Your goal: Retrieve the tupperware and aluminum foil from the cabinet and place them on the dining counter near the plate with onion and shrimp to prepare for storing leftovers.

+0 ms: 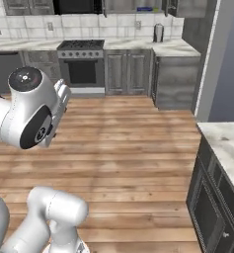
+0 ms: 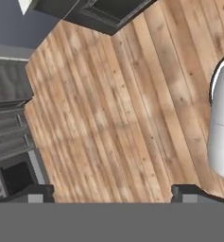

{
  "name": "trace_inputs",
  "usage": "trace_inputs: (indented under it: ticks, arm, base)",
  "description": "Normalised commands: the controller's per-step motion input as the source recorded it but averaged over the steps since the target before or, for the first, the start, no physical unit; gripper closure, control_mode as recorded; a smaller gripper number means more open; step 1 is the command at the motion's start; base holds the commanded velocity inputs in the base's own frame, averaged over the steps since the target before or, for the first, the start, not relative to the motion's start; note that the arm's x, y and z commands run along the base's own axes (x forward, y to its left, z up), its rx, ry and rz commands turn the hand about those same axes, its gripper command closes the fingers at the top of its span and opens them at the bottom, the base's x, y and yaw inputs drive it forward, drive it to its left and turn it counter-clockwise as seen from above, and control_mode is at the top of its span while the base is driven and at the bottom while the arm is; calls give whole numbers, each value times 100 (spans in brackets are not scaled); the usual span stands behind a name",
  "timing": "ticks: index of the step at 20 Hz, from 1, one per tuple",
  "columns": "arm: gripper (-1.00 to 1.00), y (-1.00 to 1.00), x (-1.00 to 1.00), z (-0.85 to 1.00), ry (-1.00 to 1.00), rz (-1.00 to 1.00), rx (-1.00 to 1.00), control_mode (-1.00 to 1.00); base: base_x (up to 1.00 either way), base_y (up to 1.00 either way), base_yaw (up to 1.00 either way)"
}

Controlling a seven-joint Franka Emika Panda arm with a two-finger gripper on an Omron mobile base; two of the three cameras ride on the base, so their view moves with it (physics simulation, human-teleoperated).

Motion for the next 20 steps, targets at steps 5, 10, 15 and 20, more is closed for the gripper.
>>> trace_inputs:
  ticks: [5,10,15,20]
  arm:
    - [-100,0,0,0,0,0,0,100]
    - [-100,0,0,0,0,0,0,100]
    - [-100,0,0,0,0,0,0,100]
    - [-100,0,0,0,0,0,0,100]
  base:
    - [100,-8,1]
    - [100,-21,0]
    - [100,-40,0]
    - [100,-35,0]
